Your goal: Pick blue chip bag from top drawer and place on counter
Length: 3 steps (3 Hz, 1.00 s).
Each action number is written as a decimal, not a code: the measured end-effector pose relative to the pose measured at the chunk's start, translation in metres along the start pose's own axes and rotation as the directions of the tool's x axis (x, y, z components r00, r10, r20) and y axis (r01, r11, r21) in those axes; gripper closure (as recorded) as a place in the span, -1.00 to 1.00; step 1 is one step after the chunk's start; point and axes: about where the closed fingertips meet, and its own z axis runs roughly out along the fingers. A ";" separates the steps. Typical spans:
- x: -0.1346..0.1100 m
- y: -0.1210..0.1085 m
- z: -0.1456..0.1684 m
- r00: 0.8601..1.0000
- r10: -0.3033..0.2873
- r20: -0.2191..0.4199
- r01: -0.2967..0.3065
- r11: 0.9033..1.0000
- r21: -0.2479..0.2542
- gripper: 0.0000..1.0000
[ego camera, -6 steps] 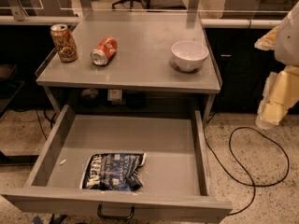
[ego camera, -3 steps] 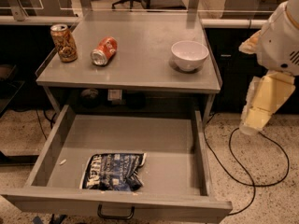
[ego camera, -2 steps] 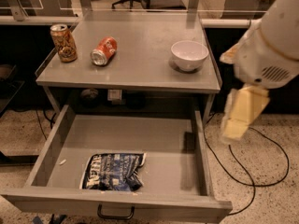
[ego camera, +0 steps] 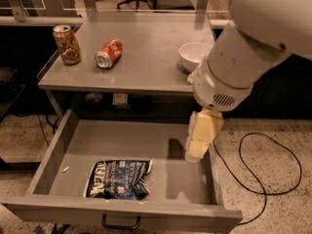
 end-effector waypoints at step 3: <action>-0.041 0.012 0.088 1.000 -0.003 -0.004 0.003 0.999 -0.054 -1.00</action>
Offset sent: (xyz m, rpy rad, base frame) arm -0.0091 0.0547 -0.0583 0.0638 0.0532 0.0270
